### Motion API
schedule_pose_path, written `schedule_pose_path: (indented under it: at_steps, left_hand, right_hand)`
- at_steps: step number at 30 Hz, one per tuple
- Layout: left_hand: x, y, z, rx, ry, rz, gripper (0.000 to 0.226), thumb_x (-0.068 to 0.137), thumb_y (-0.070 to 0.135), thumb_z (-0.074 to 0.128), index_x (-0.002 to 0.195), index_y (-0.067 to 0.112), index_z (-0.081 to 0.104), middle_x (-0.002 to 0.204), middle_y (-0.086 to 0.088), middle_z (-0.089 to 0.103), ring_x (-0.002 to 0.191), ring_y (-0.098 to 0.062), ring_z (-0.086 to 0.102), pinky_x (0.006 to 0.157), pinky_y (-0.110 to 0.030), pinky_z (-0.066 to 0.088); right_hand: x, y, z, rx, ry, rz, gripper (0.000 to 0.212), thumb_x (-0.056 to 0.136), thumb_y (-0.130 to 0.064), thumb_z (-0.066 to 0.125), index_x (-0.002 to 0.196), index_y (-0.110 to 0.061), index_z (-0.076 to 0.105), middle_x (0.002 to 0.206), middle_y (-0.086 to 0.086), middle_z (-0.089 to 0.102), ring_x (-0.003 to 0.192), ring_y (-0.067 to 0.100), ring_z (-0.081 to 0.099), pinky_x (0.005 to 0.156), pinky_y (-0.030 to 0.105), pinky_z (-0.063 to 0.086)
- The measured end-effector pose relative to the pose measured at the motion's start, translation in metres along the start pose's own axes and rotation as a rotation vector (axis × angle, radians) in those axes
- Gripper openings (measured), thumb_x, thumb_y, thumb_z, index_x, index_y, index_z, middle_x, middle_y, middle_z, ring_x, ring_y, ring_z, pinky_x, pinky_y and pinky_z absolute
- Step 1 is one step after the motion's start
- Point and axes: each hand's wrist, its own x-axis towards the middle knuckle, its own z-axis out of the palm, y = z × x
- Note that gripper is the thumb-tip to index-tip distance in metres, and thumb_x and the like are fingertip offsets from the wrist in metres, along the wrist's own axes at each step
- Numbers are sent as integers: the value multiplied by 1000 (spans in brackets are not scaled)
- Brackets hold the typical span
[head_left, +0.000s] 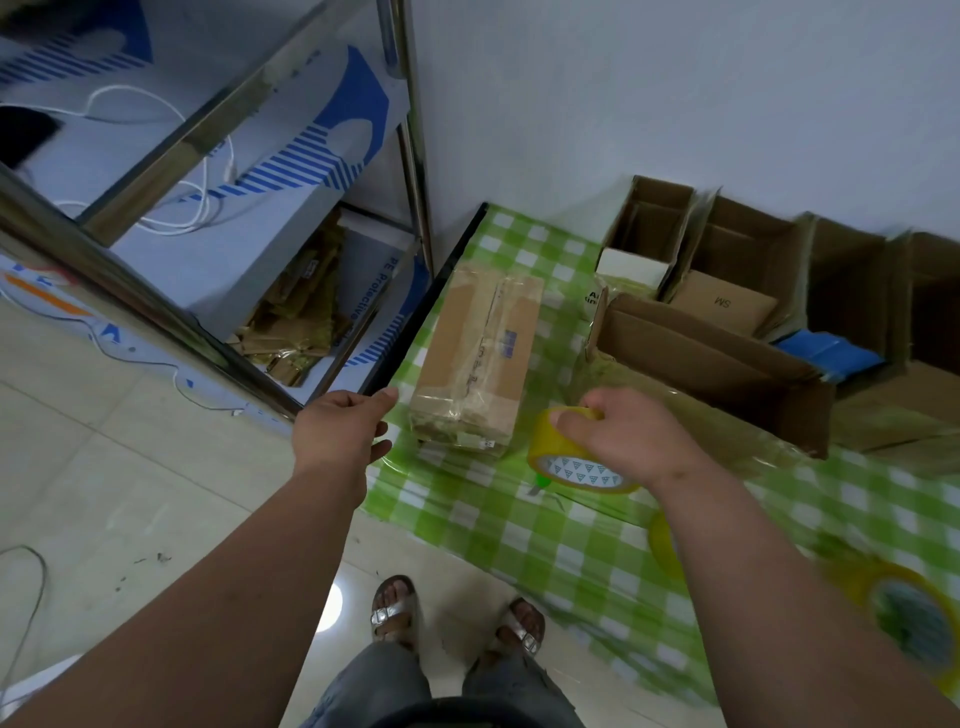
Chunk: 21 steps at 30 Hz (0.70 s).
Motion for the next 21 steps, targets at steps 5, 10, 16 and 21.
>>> schedule_pose_path:
  at_steps: [5, 10, 16, 21]
  left_hand:
    - [-2, -1, 8, 102, -43, -45, 29, 82, 31, 79, 90, 7, 65, 96, -11, 68, 89, -22, 68, 72, -38, 60]
    - [1, 6, 4, 212, -119, -95, 43, 84, 38, 76, 108, 4, 65, 102, -9, 66, 95, -22, 65, 66, -37, 58]
    - [2, 11, 0, 279, -163, -111, 27, 87, 39, 73, 96, 15, 63, 102, -5, 61, 96, -22, 59, 72, -40, 58]
    - [1, 12, 12, 299, -142, 99, 11, 93, 11, 63, 86, 20, 63, 96, -5, 66, 85, -22, 59, 80, -40, 57]
  right_hand:
    - [6, -12, 15, -120, -17, 0, 42, 87, -63, 49, 77, -23, 59, 75, -6, 56, 83, 23, 58, 79, 37, 44]
    - [10, -26, 18, -256, 49, 7, 43, 89, -63, 45, 108, -29, 62, 96, -2, 64, 106, 25, 58, 103, 48, 27]
    - [10, -26, 28, -289, 116, -16, 36, 88, -59, 43, 77, -27, 53, 67, -13, 47, 80, 23, 53, 96, 46, 27]
    - [9, -26, 35, -290, 192, -40, 28, 87, -56, 44, 81, -29, 47, 73, -13, 45, 76, 19, 47, 82, 39, 18]
